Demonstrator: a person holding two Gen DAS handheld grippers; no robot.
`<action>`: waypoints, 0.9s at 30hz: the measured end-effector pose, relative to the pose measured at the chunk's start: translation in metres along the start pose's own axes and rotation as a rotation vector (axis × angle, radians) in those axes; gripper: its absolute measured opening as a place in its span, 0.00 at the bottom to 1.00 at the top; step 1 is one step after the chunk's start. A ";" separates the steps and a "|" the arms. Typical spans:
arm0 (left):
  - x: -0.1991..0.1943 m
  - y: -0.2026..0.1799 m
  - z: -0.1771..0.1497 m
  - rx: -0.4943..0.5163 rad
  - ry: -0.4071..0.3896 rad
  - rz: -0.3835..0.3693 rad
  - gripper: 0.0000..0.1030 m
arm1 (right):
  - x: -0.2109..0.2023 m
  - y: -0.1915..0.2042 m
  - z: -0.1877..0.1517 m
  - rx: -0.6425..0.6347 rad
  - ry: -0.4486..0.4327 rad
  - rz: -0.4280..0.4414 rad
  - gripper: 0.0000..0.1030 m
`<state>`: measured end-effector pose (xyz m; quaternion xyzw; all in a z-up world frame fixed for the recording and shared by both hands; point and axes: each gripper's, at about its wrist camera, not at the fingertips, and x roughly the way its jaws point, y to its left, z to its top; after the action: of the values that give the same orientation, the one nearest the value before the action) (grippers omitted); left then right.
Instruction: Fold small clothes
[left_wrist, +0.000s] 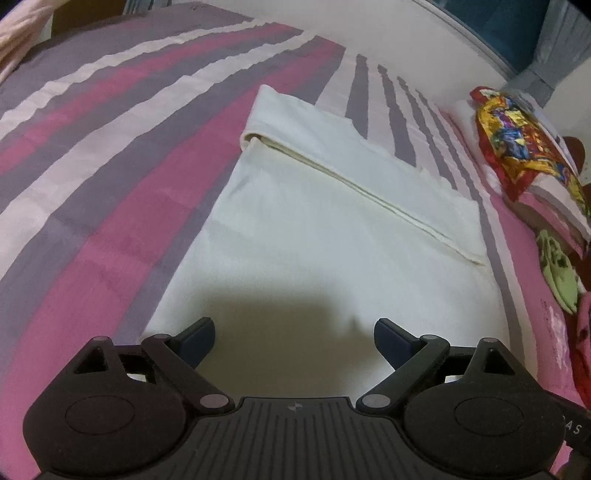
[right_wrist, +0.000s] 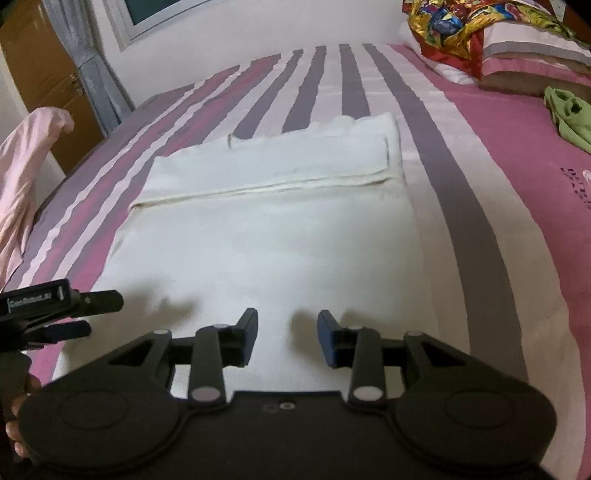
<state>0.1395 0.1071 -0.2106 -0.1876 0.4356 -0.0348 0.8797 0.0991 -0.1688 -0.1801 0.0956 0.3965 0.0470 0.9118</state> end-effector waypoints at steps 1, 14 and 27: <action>-0.005 0.002 -0.005 -0.004 0.005 -0.004 0.90 | -0.005 0.001 -0.004 -0.002 -0.001 0.002 0.37; -0.053 0.040 -0.052 -0.014 0.021 0.033 0.90 | -0.063 -0.006 -0.069 0.010 0.035 -0.023 0.41; -0.068 0.083 -0.082 -0.024 0.015 0.114 0.90 | -0.078 -0.034 -0.113 0.074 0.099 -0.105 0.46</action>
<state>0.0252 0.1751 -0.2348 -0.1729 0.4526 0.0193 0.8746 -0.0363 -0.1990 -0.2063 0.1059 0.4471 -0.0111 0.8881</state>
